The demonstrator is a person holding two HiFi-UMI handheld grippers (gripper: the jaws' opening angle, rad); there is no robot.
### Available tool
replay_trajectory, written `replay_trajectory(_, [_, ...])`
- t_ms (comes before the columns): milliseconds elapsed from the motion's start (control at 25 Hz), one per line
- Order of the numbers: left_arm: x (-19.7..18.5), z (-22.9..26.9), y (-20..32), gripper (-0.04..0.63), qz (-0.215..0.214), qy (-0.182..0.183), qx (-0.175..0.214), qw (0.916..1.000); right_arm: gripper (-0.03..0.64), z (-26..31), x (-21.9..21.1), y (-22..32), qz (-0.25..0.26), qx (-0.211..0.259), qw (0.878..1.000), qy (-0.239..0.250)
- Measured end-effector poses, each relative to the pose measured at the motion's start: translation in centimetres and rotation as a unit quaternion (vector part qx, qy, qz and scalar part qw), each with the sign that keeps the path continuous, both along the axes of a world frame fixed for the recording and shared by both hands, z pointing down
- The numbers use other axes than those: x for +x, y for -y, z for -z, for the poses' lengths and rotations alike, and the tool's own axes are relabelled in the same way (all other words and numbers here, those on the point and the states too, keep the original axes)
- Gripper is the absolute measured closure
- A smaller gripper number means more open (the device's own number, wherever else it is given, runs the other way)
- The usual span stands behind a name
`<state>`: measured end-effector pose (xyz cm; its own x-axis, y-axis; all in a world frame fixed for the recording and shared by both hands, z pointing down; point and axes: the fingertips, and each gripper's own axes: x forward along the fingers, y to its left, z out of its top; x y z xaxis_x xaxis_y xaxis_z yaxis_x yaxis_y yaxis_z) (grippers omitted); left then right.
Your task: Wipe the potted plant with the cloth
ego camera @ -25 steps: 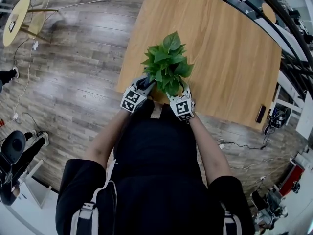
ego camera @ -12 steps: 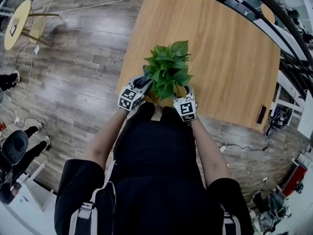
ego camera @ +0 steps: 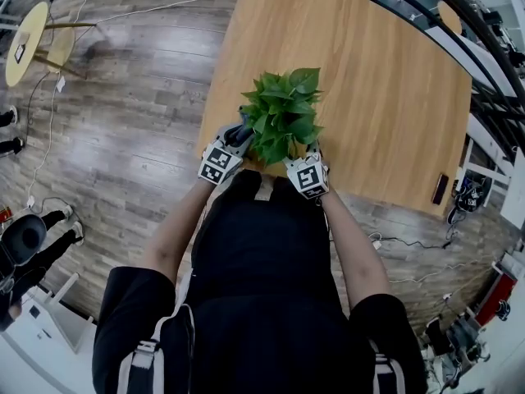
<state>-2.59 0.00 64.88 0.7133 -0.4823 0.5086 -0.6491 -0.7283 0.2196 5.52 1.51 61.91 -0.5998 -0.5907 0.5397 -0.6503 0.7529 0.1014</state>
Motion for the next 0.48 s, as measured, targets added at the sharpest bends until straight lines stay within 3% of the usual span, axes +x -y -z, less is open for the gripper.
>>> replay_trajectory(200, [0.5,0.3,-1.4,0.468,-0.011,-0.016,-0.003,0.9998,0.356,0.1,0.0,0.2,-0.010,-0.005,1.000,0.000])
replay_trajectory(480, [0.6,0.2,-1.6,0.468,0.016,-0.035,-0.017,0.9991,0.356,0.1,-0.2,-0.4,-0.019,-0.006,1.000,0.014])
